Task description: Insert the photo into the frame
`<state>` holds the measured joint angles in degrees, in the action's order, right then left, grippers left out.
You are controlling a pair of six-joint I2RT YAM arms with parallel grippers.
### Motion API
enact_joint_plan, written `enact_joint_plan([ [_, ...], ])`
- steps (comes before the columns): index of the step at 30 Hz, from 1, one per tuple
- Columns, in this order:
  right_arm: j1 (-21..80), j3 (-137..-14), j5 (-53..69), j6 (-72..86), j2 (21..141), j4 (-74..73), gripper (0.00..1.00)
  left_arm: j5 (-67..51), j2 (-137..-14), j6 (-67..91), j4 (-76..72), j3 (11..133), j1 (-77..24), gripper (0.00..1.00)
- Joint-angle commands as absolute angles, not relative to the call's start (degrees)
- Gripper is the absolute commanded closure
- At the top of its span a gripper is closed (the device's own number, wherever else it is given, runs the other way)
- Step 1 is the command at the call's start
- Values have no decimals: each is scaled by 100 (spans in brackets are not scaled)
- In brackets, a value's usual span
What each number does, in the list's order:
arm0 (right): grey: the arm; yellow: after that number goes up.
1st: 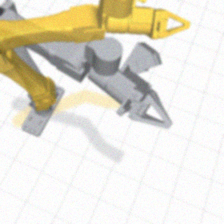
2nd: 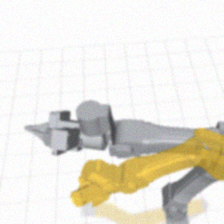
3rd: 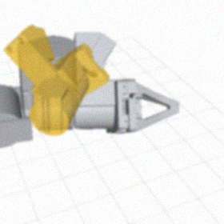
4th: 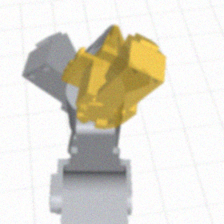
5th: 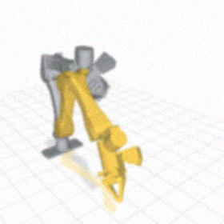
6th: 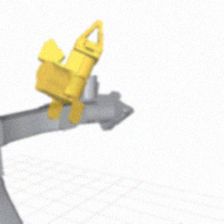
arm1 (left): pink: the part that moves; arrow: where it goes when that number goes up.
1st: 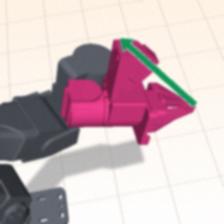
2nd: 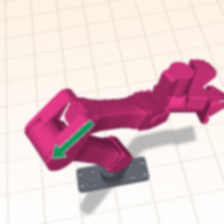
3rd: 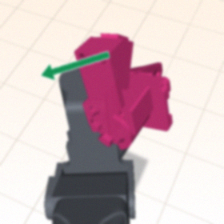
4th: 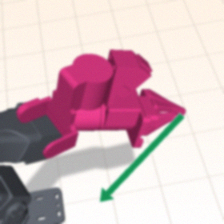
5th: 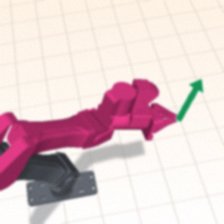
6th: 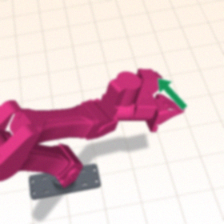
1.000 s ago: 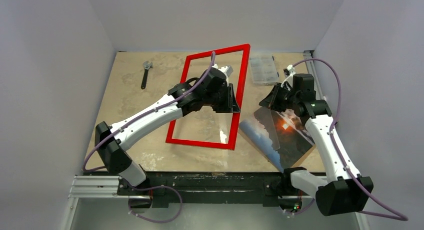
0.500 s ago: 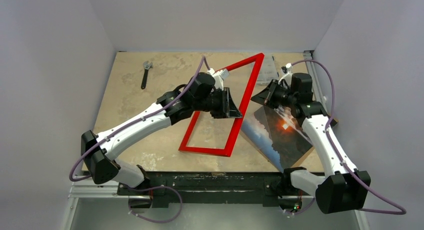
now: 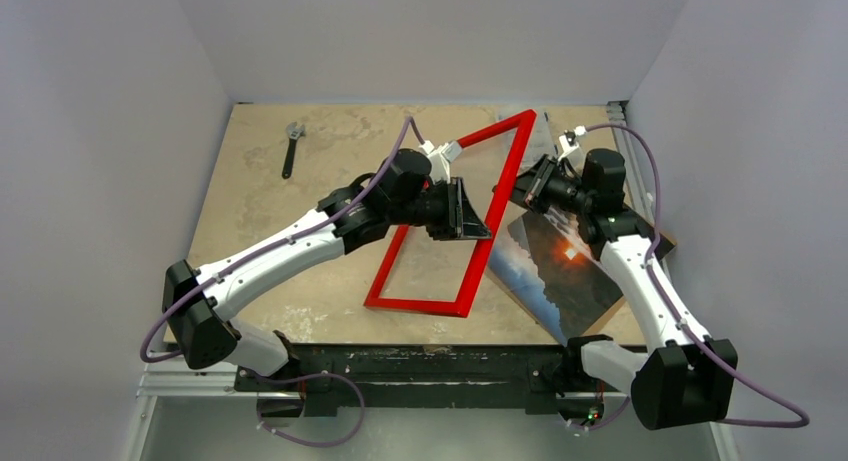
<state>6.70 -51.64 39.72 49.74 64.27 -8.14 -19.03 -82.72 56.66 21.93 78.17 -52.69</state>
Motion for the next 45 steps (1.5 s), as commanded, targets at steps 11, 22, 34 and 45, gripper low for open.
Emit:
enact_joint_plan([
  [11,666,-4958,4386,5877,5815,381,100,-2202,-8867,5256,2838,8861,-5309,41],
  [22,666,-4972,4379,5823,5805,313,100,-1276,-9404,4756,4381,9802,-5313,70],
  [34,668,-5797,3689,4595,5841,-1375,100,-1286,-8832,4777,3646,9482,-5267,100],
  [45,664,-5779,3805,4599,5943,-1266,100,-2619,-8625,5160,2423,9555,-5194,100],
])
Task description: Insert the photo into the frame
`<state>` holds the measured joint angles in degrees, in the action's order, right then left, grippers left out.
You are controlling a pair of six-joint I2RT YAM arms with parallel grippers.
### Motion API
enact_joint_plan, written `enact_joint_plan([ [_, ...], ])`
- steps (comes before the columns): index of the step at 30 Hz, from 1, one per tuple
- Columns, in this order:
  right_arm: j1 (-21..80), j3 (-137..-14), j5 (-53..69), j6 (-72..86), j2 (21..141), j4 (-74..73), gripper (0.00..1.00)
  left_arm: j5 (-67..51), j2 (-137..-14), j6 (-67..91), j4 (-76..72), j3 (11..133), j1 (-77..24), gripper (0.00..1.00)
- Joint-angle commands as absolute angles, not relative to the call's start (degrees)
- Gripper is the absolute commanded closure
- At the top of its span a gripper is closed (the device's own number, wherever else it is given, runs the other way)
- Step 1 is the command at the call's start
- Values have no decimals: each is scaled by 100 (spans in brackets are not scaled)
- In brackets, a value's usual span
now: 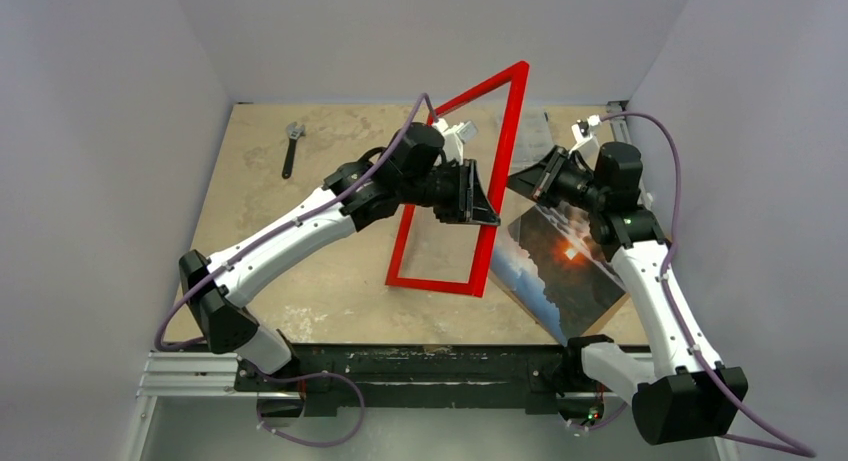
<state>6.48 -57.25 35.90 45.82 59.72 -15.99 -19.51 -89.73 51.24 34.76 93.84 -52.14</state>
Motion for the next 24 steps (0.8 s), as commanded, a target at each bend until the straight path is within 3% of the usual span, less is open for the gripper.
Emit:
enact_joint_plan([
  [1,660,-5727,3873,4663,5942,-1172,100,-2808,-8631,5219,2277,9517,-5194,100],
  [7,668,-5504,4498,5252,5912,-331,100,-3878,-8792,5675,1433,9151,-5194,99],
  [15,667,-5298,4940,5933,5835,701,100,-3656,-8662,5441,2038,8909,-5152,85],
  [18,666,-5376,4842,5846,5799,423,100,-3581,-8354,5588,1666,8512,-4995,88],
  [21,665,-5530,4653,5569,5784,-101,100,-3597,-8002,5862,1075,8005,-4735,99],
  [24,663,-5573,4578,5482,5799,-320,100,-3633,-7664,6090,532,7523,-4451,100],
])
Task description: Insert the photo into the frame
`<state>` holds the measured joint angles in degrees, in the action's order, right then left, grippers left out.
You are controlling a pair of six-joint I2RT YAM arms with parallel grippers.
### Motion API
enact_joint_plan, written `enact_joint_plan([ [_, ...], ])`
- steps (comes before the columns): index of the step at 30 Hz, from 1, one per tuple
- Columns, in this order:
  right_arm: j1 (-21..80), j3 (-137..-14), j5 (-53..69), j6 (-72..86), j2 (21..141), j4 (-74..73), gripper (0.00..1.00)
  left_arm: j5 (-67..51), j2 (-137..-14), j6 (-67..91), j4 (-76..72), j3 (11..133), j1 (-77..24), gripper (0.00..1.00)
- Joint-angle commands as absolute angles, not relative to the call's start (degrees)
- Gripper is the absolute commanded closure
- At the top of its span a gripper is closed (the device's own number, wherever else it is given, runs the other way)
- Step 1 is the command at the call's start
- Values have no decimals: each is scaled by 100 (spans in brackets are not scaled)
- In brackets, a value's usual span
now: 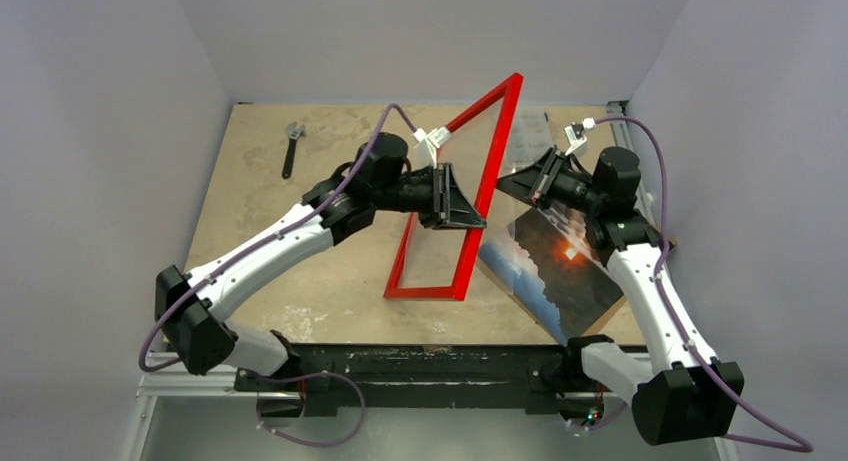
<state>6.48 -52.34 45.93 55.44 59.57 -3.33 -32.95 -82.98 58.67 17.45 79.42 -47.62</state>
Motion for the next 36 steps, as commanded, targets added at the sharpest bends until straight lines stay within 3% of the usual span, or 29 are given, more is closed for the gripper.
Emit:
enact_joint_plan([
  [1,666,-5568,4562,5476,5805,-357,100,-3631,-7572,6151,399,7420,-4352,100],
  [12,666,-5619,4404,5452,5827,-600,100,-3759,-7380,6423,-152,7219,-3786,100],
  [21,652,-7126,2898,4215,5934,-2764,100,-3872,-7364,6715,-614,7008,-3458,100],
  [32,656,-8241,1226,3302,6135,-4047,100,-4322,-7597,8213,-3187,6251,-3022,100],
  [36,657,-8412,902,3130,6170,-4249,100,-4359,-7702,8379,-3359,6203,-3021,100],
])
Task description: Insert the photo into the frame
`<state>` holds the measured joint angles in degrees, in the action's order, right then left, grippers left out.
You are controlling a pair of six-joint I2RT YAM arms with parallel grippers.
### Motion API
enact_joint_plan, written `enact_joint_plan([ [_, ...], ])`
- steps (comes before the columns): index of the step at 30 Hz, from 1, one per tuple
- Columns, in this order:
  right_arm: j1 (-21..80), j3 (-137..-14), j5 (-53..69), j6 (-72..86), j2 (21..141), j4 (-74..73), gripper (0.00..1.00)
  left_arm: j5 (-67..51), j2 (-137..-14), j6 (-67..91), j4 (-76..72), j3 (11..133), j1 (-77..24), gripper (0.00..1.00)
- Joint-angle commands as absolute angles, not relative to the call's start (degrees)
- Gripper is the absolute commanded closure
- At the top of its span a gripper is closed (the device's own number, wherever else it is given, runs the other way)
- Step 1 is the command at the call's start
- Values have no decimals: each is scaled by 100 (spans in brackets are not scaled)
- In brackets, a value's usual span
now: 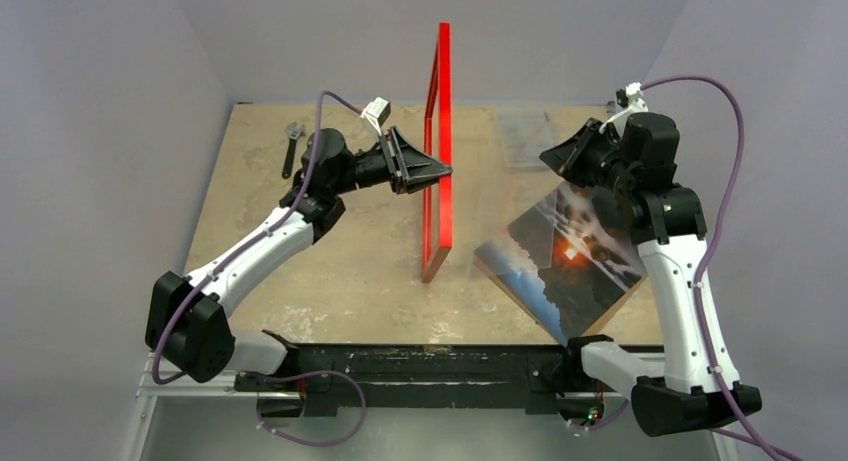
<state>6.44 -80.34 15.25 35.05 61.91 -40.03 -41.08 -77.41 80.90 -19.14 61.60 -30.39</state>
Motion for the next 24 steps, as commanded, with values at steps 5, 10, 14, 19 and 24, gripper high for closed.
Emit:
enact_joint_plan([
  [5,655,-8356,827,3129,6134,-4243,100,-4345,-7712,8450,-3382,6048,-3022,100],
  [10,658,-8216,993,3168,6152,-4112,100,-4295,-7829,8725,-3824,5591,-3006,100],
  [14,659,-8137,1050,3167,6169,-4086,100,-4302,-7928,8763,-3899,5430,-2998,100],
  [19,659,-7994,1099,3155,6145,-4055,100,-4281,-7983,8835,-3835,5212,-2948,100],
  [24,652,-7823,1139,3155,6110,-4013,100,-4225,-7856,8457,-3023,5056,-2858,100],
])
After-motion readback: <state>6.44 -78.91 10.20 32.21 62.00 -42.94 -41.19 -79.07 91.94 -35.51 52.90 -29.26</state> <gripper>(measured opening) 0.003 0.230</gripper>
